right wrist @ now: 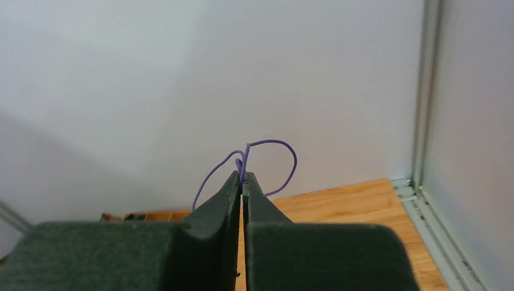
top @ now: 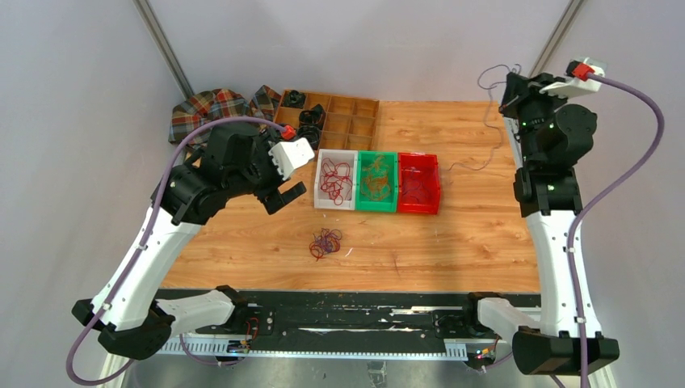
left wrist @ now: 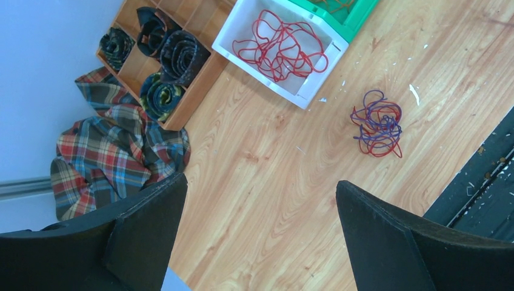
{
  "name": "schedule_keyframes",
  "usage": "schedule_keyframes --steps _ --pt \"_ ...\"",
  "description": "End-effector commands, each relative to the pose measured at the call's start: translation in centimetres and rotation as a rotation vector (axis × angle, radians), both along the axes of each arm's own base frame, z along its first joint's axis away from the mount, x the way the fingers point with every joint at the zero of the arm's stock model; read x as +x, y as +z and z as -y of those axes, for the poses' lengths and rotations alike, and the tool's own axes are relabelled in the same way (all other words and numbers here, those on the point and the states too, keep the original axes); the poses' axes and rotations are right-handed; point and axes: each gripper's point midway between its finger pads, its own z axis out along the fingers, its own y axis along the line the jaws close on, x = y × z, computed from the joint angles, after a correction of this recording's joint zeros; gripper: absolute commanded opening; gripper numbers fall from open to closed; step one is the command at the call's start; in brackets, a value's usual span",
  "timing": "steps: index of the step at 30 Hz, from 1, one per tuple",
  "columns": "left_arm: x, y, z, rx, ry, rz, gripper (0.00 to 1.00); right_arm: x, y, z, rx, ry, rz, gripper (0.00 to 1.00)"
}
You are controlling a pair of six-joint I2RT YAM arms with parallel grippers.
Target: Untangle the cables
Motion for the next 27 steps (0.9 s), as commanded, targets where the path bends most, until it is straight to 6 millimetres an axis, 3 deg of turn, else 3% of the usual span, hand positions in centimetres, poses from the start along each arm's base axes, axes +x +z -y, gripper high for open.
schedule_keyframes --steps 1,6,18,23,27 --pt "0.1 0.1 0.1 -0.017 0.002 0.002 0.98 1.3 -1.3 -4.7 0.04 0.237 -0.024 0.01" --pt "0.1 0.2 0.1 -0.024 0.005 0.0 0.98 2.5 -3.7 -7.6 0.006 0.325 -0.08 0.01" --pt "0.1 0.5 0.0 -0.028 0.006 0.006 0.98 4.3 -8.4 -9.8 -0.013 0.381 -0.185 0.01" --pt "0.2 0.7 0.0 -0.031 0.007 0.009 0.98 4.2 -7.6 -10.4 -0.043 0.393 -0.162 0.01" --pt "0.3 0.9 0.1 -0.035 0.007 0.012 0.98 3.9 -5.4 -10.4 -0.064 0.388 -0.113 0.01"
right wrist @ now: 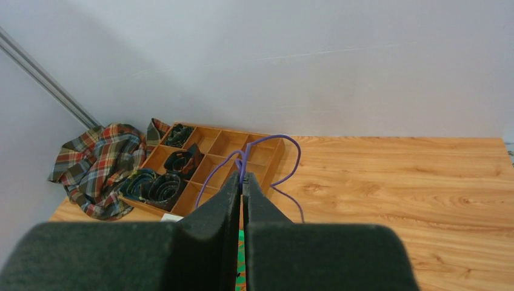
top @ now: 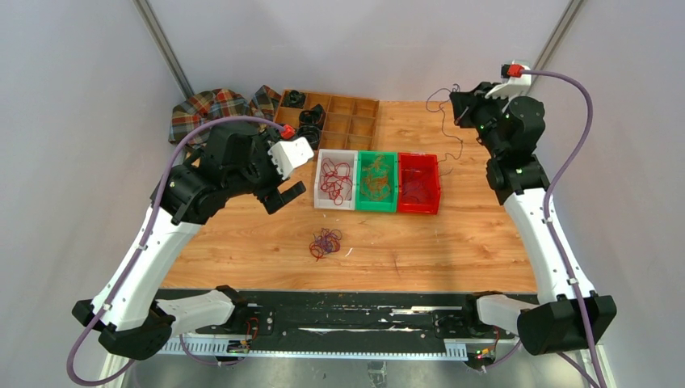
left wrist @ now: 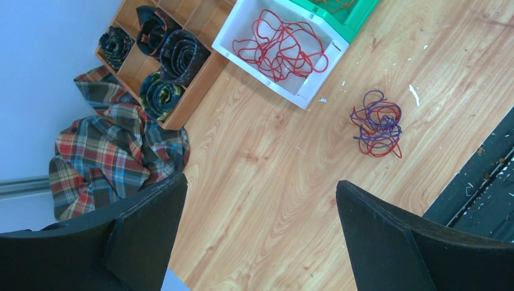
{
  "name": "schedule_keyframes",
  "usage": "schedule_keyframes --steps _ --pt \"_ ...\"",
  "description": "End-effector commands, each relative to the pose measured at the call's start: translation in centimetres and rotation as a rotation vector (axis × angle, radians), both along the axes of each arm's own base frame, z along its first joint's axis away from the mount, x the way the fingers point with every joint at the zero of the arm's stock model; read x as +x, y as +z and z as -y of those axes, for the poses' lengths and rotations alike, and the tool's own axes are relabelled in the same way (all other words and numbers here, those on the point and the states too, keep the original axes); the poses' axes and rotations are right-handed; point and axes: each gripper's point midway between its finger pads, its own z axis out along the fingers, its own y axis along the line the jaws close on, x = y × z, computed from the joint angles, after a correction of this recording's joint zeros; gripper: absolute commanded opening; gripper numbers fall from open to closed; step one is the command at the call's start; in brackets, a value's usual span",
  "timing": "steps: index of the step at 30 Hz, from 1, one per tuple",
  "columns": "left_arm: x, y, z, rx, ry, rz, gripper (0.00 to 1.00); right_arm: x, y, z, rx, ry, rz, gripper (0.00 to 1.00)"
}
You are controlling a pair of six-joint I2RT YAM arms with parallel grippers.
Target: Untangle the cables
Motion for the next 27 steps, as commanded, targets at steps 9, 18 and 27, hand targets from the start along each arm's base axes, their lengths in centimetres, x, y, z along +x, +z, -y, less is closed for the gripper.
schedule_keyframes --steps 9,18,27 --pt "0.0 1.2 0.0 -0.036 0.007 0.023 0.98 -2.6 10.5 0.8 -0.07 -0.039 0.268 0.01" --pt "0.1 1.4 0.1 -0.042 0.004 0.025 0.98 -3.6 9.6 -0.7 -0.04 0.029 0.254 0.01" --pt "0.1 1.7 0.1 -0.043 0.005 0.032 0.98 -1.6 0.3 -2.4 -0.054 0.079 0.066 0.01"
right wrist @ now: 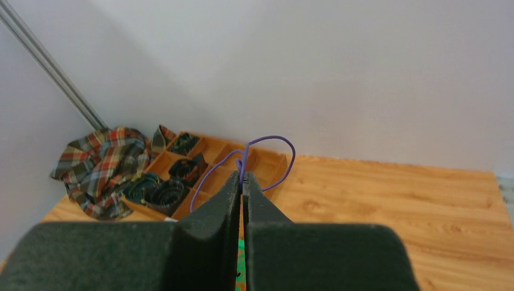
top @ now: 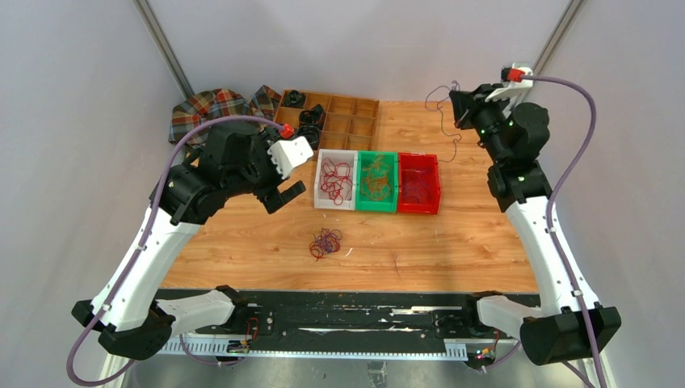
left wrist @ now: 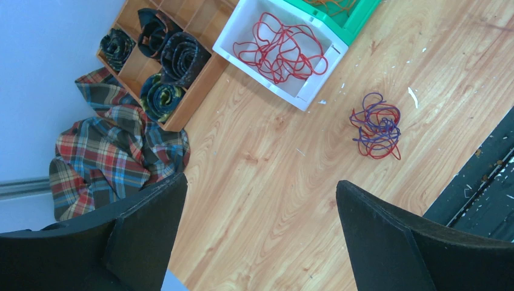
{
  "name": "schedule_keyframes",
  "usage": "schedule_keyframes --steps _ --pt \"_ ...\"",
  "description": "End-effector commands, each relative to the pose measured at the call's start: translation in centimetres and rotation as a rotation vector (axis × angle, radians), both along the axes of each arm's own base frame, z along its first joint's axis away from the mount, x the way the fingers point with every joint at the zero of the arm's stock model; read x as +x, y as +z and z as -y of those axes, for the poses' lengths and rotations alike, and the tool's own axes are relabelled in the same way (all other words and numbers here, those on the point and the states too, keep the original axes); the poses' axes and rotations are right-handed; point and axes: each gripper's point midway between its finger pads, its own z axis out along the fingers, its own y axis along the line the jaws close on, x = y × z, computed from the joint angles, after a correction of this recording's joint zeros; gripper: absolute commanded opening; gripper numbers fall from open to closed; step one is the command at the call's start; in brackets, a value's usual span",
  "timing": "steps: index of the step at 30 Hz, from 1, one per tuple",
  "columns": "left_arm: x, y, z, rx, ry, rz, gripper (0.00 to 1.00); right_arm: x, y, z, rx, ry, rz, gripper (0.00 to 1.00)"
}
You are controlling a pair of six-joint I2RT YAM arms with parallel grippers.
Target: Untangle the cables
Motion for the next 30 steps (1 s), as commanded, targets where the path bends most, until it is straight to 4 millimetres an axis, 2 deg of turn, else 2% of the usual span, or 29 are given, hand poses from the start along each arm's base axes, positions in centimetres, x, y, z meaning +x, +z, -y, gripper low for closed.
schedule_keyframes --steps 1,11,19,23,30 --pt "0.1 1.5 0.0 -0.035 0.006 0.032 0.98 0.6 -5.1 -2.0 -0.014 0.053 -0.092 0.01" --pt "0.1 1.5 0.1 -0.036 0.002 0.03 0.98 0.7 -14.2 -2.9 -0.058 0.065 -0.268 0.01" --pt "0.0 1.3 0.0 -0.035 0.0 0.027 0.98 0.6 -22.6 -4.3 -0.099 0.057 -0.467 0.01" --pt "0.0 1.3 -0.1 -0.032 0.001 0.03 0.98 0.7 -25.9 -3.5 -0.108 -0.007 -0.561 0.0" --pt "0.0 0.9 -0.1 -0.026 0.0 0.022 0.98 1.1 -30.0 -2.3 -0.151 -0.092 -0.694 0.01"
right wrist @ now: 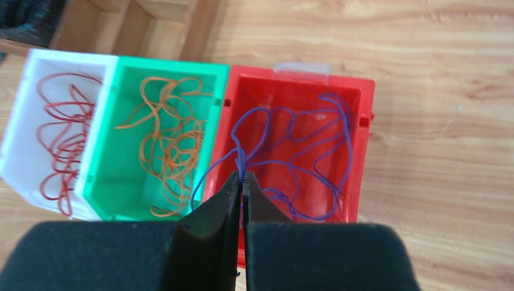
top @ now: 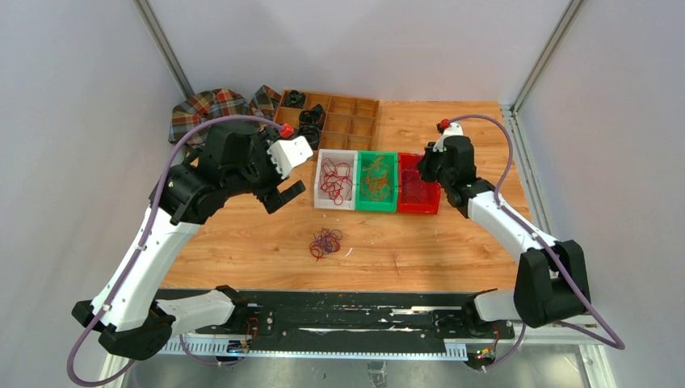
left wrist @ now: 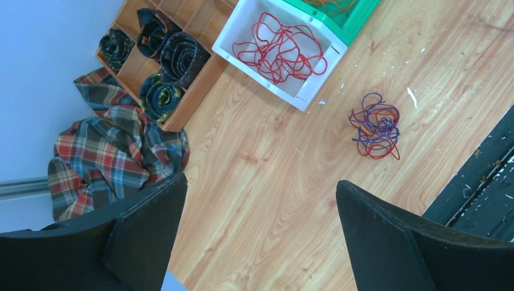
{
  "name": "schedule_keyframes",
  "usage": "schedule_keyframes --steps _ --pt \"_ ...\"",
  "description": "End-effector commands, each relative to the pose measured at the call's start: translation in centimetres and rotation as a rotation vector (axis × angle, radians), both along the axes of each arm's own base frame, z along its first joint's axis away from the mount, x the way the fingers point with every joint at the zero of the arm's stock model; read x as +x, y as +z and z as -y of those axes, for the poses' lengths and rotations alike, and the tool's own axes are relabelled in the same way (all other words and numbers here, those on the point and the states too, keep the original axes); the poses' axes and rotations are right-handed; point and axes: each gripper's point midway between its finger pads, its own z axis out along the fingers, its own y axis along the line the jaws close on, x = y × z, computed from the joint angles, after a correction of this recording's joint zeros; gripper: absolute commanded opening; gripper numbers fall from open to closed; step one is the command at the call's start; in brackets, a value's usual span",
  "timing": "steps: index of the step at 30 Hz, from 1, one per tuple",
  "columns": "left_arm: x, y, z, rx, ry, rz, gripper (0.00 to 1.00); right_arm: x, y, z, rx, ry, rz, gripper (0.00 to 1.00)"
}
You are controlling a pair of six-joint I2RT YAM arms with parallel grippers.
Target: Untangle the cables
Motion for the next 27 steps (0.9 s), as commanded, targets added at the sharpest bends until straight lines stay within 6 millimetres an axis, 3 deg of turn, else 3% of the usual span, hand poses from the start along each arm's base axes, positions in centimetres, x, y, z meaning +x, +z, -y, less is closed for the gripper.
schedule_keyframes --steps 1,7,12,15,21,27 --pt "-0.1 0.8 -0.1 -0.021 -0.001 0.022 0.98 0.0 -2.7 0.8 -0.058 -0.061 -0.096 0.01" --pt "0.0 0.6 -0.1 -0.018 -0.004 0.018 0.98 0.3 -7.1 1.4 -0.184 -0.07 -0.247 0.01" --pt "0.0 -0.2 -0.2 -0.005 -0.007 0.001 0.98 0.8 -9.0 1.1 -0.263 -0.048 -0.325 0.01" --pt "-0.1 -1.4 -0.2 0.006 -0.012 -0.025 0.98 1.2 -8.1 1.0 -0.291 -0.051 -0.309 0.03" --pt "0.2 -4.7 -0.2 0.027 -0.011 -0.125 0.98 1.6 -3.6 0.9 -0.255 -0.07 -0.222 0.37" --pt "0.8 -5.8 -0.6 0.009 0.003 -0.159 0.98 0.0 -1.2 1.7 -0.255 -0.09 -0.21 0.48"
